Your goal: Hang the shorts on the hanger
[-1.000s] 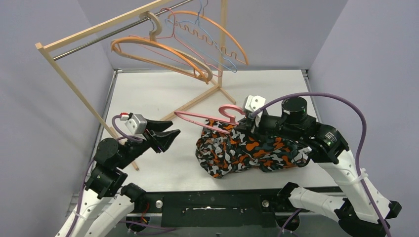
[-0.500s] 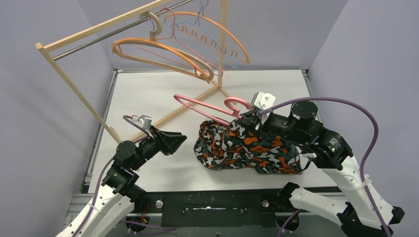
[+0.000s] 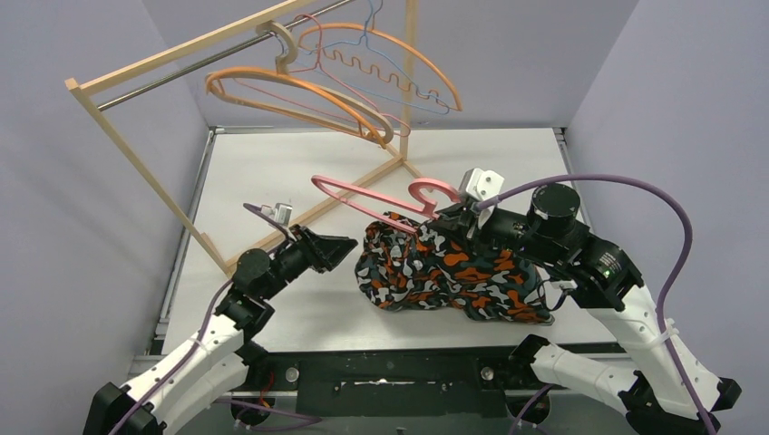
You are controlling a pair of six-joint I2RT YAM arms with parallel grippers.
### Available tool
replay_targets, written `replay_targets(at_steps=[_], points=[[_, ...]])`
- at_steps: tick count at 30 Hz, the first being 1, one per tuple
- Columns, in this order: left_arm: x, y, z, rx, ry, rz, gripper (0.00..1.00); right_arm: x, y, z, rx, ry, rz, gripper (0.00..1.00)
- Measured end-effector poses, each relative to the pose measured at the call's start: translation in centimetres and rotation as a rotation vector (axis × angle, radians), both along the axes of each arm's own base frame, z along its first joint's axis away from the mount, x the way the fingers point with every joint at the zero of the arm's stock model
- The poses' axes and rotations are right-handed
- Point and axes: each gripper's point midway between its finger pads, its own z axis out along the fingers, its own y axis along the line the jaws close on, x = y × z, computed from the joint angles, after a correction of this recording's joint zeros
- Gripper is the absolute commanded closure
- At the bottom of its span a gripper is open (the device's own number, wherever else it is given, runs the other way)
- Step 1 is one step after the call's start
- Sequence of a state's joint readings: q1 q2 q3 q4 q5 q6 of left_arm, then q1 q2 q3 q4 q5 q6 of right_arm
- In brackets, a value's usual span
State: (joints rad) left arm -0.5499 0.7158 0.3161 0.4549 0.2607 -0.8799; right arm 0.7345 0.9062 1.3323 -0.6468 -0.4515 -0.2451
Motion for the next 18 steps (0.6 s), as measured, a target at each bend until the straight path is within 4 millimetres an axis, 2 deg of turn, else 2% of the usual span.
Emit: replay_targets(at_steps=[11,18], points=[[1.2,-1.8,-3.8,0.057,0.04,0.004,0.6,-0.4,0.5,0.4,0.029,0.012,0.031,1.0],[1.7,-2.9,-4.8,0.061,0.038,-0.006,0.6,-0.6,0.8,0.1,0.035,0.026,0.046,1.0]])
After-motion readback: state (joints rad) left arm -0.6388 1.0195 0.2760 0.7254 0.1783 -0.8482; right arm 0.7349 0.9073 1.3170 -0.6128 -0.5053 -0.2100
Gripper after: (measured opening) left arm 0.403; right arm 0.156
